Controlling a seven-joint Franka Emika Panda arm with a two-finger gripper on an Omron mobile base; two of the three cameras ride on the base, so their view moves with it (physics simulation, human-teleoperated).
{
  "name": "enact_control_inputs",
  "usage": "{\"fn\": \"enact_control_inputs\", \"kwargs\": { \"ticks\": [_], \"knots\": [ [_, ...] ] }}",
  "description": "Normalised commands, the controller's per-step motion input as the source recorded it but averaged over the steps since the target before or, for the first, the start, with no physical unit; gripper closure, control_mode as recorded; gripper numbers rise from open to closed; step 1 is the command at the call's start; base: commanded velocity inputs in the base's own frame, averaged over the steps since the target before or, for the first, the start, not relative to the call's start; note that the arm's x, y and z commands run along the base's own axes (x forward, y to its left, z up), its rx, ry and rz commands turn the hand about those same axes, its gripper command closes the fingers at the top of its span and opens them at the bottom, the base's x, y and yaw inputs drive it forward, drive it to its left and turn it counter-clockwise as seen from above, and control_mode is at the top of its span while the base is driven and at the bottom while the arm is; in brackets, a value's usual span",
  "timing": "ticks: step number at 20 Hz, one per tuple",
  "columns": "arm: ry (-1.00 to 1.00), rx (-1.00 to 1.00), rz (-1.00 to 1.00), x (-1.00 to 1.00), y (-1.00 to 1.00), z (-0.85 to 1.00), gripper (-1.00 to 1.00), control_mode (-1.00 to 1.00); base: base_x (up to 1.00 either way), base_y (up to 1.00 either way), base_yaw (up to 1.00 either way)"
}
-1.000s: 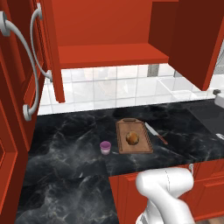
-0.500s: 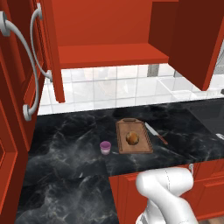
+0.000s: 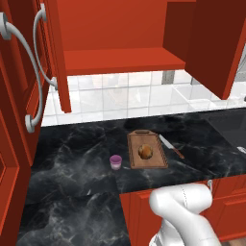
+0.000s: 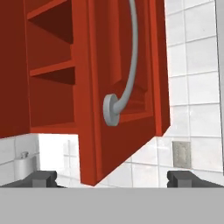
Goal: Pick the bread, place it on the cutting board, pick the jam, place it on the counter, and close the cabinet.
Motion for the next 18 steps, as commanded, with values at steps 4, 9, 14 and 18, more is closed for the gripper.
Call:
{"fn": "enact_control_inputs", "kwargs": {
  "ticks": [4,9,14,18],
  "knots": [
    [0.00,0.00,0.08,0.16,0.00,0.00,-1.00,-1.00,0.00,0.00,0.00],
    [0.00,0.00,0.09,0.07,0.00,0.00,-1.00,-1.00,0.00,0.00,0.00],
    [0.00,0.00,0.07,0.11,0.00,0.02,-1.00,-1.00,0.00,0.00,0.00],
    [-0.02,0.00,0.07,0.05,0.00,0.03,-1.00,-1.00,0.00,0.00,0.00]
  ]
}}
